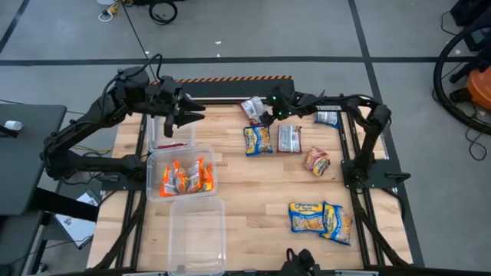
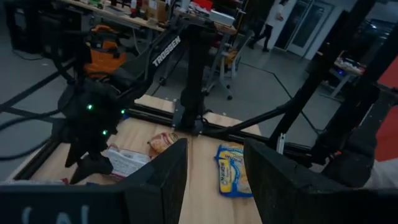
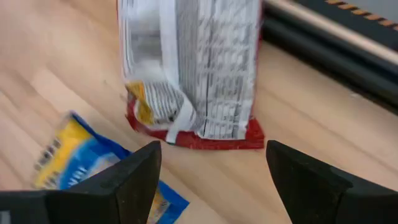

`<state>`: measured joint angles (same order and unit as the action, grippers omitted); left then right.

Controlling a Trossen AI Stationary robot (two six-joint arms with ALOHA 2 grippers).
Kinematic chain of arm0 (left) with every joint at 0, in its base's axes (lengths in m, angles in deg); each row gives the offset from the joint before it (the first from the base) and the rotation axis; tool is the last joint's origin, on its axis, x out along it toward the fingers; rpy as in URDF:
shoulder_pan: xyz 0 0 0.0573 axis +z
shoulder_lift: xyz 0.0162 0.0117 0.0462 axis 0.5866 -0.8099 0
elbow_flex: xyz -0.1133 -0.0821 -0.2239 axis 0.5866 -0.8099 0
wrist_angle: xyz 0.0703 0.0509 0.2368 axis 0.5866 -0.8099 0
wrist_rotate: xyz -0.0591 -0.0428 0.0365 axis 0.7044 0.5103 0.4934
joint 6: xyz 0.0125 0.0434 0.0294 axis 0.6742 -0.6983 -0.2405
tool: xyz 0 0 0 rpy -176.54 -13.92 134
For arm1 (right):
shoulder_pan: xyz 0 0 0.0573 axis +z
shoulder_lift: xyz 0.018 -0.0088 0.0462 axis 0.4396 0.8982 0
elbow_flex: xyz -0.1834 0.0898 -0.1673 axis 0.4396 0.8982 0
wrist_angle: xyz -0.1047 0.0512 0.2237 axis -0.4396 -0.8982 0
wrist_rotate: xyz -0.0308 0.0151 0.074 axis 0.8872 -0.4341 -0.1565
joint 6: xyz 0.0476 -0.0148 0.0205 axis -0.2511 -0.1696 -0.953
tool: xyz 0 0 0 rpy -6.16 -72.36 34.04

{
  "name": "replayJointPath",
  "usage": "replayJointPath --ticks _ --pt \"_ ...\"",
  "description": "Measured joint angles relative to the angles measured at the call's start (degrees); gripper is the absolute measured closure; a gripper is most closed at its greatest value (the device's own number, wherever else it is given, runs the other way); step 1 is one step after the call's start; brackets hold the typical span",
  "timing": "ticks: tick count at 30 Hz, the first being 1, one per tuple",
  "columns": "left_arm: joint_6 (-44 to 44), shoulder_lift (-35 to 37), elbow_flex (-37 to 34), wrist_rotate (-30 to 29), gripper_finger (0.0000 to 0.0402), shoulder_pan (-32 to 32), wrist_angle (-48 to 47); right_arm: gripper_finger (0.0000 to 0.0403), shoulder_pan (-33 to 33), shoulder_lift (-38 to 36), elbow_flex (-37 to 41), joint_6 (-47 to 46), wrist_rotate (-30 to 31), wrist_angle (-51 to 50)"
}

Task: Sort Maruchan noodles
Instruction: Put the red noodle pack into the top transparent bin

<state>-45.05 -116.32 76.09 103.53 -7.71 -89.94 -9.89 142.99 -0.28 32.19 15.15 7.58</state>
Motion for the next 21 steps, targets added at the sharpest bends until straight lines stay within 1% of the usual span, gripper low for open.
replayJointPath --ticks 2,4,10,14,17,21 --pt "-1.2 0.0 0.0 -0.1 0.0240 -0.1 0.0 0.0108 -0.6 1.8 0.0 3.6 -2.0 0.2" --pt "-3.6 0.0 0.0 0.1 0.0240 -0.1 -0.4 0.0110 -1.4 3.7 0.0 4.9 -3.0 -0.1" --pt "-8.5 0.0 0.0 -1.2 0.0240 2.2 -1.6 0.0131 -2.9 6.3 0.0 2.8 -1.3 3.2" --pt "-10.0 0.0 0.0 -0.6 0.0240 4.7 -2.6 0.0147 -2.8 6.8 -0.1 6.6 -1.5 7.4" --pt "-11.4 0.0 0.0 -0.1 0.0240 6.3 -2.8 0.0157 -2.8 7.9 -0.1 10.2 -1.0 6.6" --pt "-11.6 -0.1 0.0 0.1 0.0240 8.0 -2.6 0.0178 -3.1 8.9 -0.6 11.6 -1.1 6.1"
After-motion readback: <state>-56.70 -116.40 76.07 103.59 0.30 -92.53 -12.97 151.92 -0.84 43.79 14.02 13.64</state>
